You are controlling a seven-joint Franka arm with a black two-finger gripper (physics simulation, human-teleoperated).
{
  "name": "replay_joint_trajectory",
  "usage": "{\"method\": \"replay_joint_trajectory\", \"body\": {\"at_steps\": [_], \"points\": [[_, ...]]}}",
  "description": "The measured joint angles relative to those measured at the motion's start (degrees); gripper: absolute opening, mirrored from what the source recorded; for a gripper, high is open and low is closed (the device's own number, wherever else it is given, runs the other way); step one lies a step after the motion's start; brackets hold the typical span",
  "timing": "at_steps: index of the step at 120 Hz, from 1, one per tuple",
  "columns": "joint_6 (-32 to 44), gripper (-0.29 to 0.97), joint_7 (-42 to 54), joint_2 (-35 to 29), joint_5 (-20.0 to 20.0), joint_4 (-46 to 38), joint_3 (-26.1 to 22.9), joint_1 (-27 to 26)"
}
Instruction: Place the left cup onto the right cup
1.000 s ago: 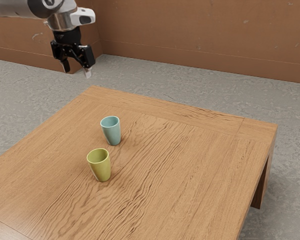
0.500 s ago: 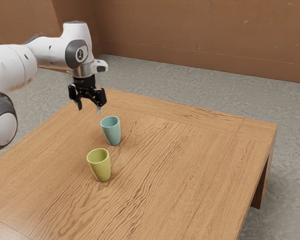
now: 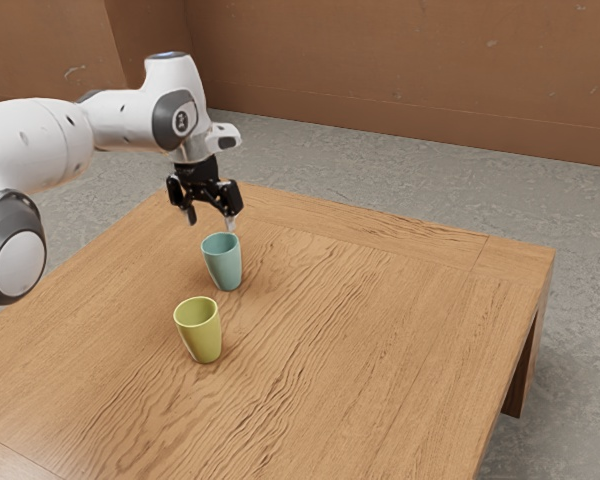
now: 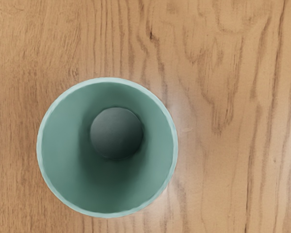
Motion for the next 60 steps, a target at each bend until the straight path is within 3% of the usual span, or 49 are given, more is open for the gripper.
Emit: {"method": "replay_joint_trajectory", "body": {"at_steps": [60], "points": [[2.18, 0.66, -2.03, -1.23, -0.40, -6.25, -0.50, -1.10]]}}
